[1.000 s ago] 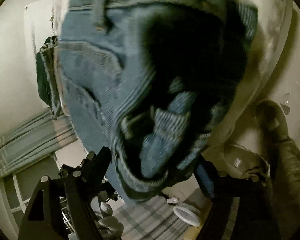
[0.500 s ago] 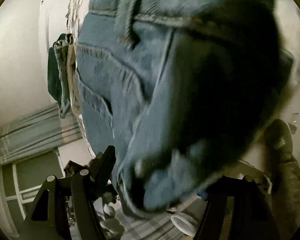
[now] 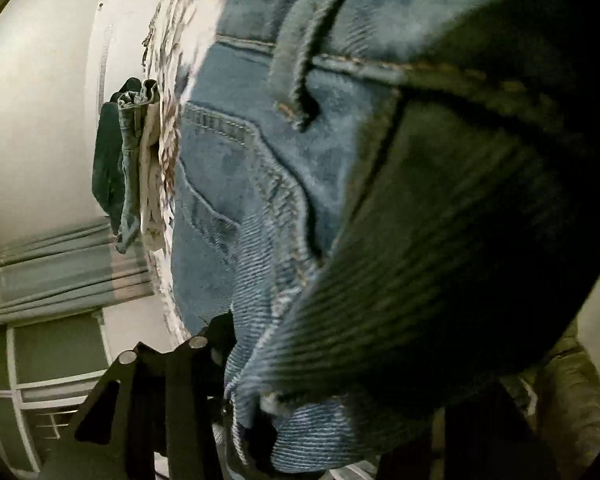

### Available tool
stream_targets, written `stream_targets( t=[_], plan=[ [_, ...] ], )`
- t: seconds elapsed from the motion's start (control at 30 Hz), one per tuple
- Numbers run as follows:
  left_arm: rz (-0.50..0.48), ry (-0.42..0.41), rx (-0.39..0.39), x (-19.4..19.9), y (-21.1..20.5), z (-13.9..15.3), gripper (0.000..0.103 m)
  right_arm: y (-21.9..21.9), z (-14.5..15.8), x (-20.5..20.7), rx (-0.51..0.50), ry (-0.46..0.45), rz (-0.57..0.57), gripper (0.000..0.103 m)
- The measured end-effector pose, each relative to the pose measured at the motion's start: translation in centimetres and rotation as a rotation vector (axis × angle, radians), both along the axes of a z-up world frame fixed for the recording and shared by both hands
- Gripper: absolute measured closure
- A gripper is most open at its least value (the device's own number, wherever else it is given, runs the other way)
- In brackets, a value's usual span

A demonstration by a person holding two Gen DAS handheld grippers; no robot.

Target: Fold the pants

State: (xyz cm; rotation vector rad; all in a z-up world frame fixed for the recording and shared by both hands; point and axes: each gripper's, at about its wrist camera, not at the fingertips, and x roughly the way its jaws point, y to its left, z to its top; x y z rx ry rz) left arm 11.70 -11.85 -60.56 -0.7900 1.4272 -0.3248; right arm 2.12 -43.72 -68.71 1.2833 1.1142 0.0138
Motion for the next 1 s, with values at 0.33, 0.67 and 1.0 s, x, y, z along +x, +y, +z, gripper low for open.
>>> stream_targets(
  t=[0.33,0.67,1.0],
  plan=[
    [0.02,-0.134,-0.01,-1.1,0.7,5.9,0.08,0.9,6.9,1.0,-0.087,-0.061,0.04,0.062],
    [0.094,-0.263,-0.043,3.4,2.0,17.4,0.08,1.1,18.5,5.9,-0.096,-0.213,0.108,0.062],
    [0.147,-0.384,-0.062,19.9,6.5,21.3,0.081,4.0,24.5,19.7,-0.111,-0.361,0.113,0.062]
  ],
)
